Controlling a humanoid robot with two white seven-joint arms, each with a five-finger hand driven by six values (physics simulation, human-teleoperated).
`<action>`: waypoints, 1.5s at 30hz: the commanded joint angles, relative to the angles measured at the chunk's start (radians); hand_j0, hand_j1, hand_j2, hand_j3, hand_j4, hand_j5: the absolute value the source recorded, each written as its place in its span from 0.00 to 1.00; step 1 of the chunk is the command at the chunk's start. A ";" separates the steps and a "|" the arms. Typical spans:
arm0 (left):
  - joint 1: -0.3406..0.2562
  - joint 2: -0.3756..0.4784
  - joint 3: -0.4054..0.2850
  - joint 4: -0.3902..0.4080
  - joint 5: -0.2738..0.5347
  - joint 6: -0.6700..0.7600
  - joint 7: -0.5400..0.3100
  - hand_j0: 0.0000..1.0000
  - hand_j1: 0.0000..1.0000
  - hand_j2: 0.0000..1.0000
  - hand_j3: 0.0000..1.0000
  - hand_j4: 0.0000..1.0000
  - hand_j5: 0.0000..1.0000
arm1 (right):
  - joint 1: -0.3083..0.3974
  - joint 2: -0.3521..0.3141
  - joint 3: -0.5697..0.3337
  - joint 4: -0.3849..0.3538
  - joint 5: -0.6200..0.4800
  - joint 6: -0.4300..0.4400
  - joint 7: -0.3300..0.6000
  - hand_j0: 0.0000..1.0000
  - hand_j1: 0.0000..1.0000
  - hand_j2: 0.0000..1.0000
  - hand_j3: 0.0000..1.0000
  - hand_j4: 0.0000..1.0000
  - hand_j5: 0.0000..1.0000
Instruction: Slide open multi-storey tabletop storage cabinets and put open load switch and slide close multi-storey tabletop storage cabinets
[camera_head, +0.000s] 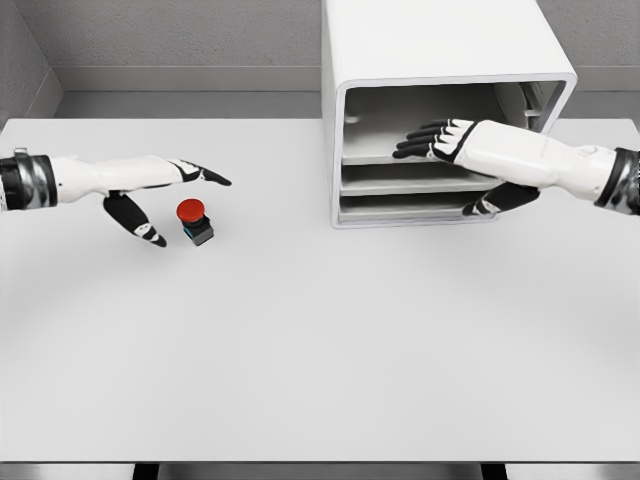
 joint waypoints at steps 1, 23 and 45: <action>0.000 -0.022 -0.003 0.018 0.002 0.002 0.003 1.00 1.00 1.00 1.00 1.00 1.00 | 0.000 0.029 -0.004 0.012 -0.003 0.001 0.006 1.00 1.00 1.00 1.00 1.00 1.00; -0.003 -0.094 -0.006 0.108 -0.101 0.002 0.004 0.90 0.90 0.90 0.90 0.90 0.90 | 0.009 0.158 -0.039 0.243 0.009 0.001 0.049 1.00 1.00 1.00 1.00 1.00 1.00; 0.008 -0.085 -0.009 0.105 -0.108 0.002 0.003 0.75 0.75 0.75 0.75 0.75 0.75 | 0.048 0.137 -0.036 0.231 0.009 0.001 0.061 1.00 1.00 1.00 1.00 1.00 1.00</action>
